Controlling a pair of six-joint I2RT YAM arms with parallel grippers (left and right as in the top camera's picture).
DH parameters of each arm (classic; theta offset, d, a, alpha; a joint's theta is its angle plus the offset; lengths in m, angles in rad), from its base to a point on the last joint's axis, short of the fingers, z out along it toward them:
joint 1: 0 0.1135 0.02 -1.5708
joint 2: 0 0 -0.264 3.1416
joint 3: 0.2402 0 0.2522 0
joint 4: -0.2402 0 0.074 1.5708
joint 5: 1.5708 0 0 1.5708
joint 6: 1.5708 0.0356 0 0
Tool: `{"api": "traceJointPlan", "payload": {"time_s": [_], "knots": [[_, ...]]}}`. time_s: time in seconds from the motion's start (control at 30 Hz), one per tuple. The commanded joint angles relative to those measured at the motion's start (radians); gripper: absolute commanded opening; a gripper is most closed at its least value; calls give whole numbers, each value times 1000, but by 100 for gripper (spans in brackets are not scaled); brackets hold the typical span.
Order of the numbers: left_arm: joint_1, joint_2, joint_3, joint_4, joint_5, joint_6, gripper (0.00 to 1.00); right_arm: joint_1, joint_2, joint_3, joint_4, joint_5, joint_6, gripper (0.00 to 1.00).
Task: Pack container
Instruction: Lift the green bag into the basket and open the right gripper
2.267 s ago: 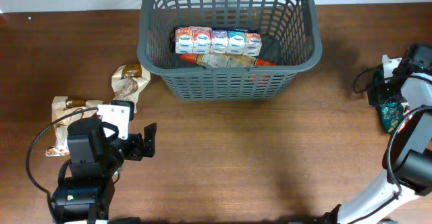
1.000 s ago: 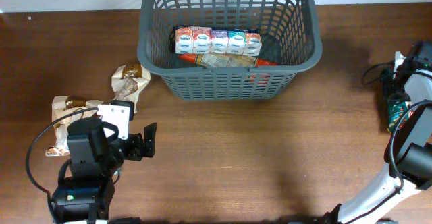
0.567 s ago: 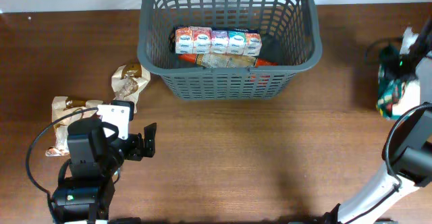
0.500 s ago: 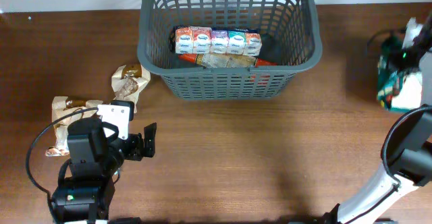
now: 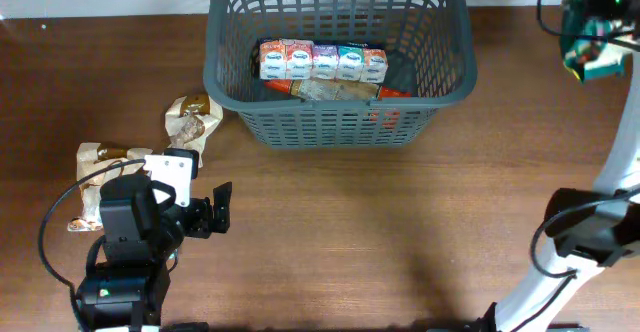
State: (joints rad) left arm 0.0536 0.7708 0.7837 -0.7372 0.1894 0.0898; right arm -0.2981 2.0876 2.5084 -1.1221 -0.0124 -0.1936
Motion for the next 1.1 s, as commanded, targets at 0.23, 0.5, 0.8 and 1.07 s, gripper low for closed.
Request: {"api": "traceJointPlan", "payload": {"time_s": [0.23, 0.5, 0.8, 1.07], "knots": [[1, 1, 8, 3, -7, 2, 99, 349, -47, 389, 18, -112, 53, 4], [1, 1, 8, 2, -7, 2, 99, 624, -38, 444, -73, -103, 53, 4], [1, 1, 8, 3, -7, 2, 99, 662, -12, 371, -368, -73, 53, 4], [1, 1, 8, 2, -7, 2, 99, 638, -11, 316, -439, 114, 96, 4]]}}
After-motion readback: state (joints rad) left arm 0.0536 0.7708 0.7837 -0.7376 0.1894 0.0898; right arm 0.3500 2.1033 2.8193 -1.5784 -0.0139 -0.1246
